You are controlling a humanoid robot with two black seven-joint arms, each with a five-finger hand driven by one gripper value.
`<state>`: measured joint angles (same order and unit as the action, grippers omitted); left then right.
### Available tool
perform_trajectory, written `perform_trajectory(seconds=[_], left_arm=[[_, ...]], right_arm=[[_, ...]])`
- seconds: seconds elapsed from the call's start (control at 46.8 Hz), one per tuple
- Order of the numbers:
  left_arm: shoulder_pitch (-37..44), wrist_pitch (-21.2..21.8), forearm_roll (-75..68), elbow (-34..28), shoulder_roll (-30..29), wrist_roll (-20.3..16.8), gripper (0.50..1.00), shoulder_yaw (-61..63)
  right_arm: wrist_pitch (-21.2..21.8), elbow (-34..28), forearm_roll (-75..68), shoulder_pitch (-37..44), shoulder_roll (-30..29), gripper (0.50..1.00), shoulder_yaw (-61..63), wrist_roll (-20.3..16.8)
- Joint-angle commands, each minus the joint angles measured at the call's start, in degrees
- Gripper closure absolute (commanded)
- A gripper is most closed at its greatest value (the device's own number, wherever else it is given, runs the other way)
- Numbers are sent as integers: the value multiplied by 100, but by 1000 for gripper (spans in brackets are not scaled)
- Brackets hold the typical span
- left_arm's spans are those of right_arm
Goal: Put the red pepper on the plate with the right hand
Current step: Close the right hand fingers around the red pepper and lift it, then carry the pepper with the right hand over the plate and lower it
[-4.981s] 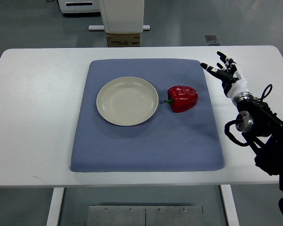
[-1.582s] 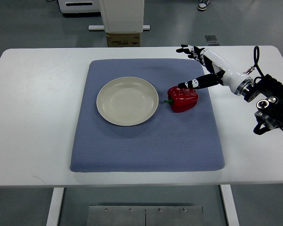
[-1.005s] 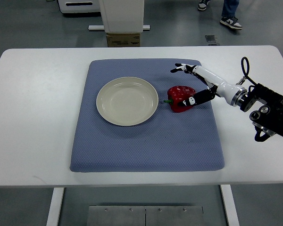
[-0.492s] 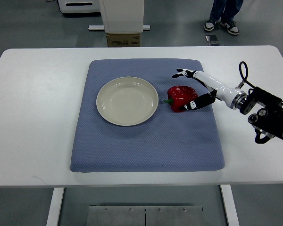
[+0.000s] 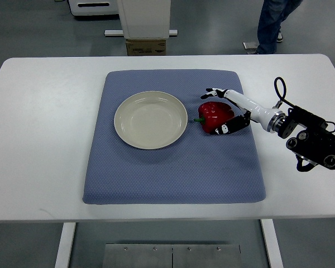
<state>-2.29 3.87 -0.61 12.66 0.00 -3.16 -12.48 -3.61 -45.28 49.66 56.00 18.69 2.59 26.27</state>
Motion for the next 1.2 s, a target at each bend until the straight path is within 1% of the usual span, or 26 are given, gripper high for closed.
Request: perform_trajectory(seconds=[0.0,0.192,0.299,0.385,0.449,0.534,0.599,0.791,1.176], left_arm=[[0,0,0,0,0,-1,500,0],[0,0,0,0,0,-1,500,0],[0,0,0,0,0,-1,500,0],[0,0,0,0,0,-1,500,0],[0,0,0,0,0,-1,500,0],[0,0,0,0,0,8,500,0],[0,0,0,0,0,-1,500,0],[0,0,0,0,0,-1,500,0],[0,0,0,0,0,-1,500,0]], right_arm=[[1,46,0,-1,-32,555,-57,1],[1,55,0,-1,-58,590,-74,1],[1,63,0,-1,-58,638,-74,1],[1,55,0,-1,-85,703,-74,1],[1,63,0,-1,-102,766,-83,-8],[1,63,0,-1,-102,889,-83,-61],[1,72,0,-1,-102,1000,-83,-113],[10,63,-9,236,-85,1000,-66,-333],[10,37,-105,799,-155,1000,-22,-623]])
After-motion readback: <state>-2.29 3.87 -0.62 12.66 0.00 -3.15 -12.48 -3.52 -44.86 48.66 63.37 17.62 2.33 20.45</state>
